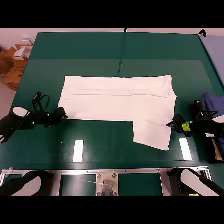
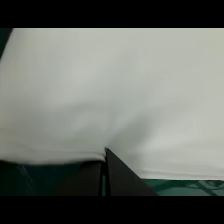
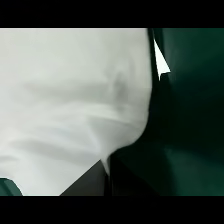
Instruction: Fold the shirts.
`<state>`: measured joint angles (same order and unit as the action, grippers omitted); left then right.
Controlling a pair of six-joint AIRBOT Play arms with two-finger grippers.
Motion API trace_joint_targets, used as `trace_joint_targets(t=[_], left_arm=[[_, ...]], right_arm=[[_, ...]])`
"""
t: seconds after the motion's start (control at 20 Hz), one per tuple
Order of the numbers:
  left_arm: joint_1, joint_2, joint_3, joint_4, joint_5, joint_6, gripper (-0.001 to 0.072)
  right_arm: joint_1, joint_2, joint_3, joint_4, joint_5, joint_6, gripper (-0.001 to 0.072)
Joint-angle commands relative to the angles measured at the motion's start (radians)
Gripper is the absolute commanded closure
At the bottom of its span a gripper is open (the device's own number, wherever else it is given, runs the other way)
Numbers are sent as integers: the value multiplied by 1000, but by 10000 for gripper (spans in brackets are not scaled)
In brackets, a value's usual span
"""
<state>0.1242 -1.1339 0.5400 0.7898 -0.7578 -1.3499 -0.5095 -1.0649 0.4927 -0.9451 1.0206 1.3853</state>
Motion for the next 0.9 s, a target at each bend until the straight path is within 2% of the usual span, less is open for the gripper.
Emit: trace_joint_targets(t=[0.0,0.15,0.25,0.4,0.65,0.85], left_arm=[[23,67,11,100,-140,-11,685],[23,95,56,103,-224,-11,685],[22,93,118,105,-262,-12,685],[22,83,222,104,-227,-13,685],[11,-109,421,86,-171,-10,685],[-104,-376,618,86,-69,-4,684]], right_arm=[[0,84,10,-121,67,100,696],[1,145,70,-96,117,108,696],[4,147,137,-24,148,103,695],[55,98,243,35,108,99,695],[120,-173,517,123,34,95,694],[176,-470,772,127,18,96,694]])
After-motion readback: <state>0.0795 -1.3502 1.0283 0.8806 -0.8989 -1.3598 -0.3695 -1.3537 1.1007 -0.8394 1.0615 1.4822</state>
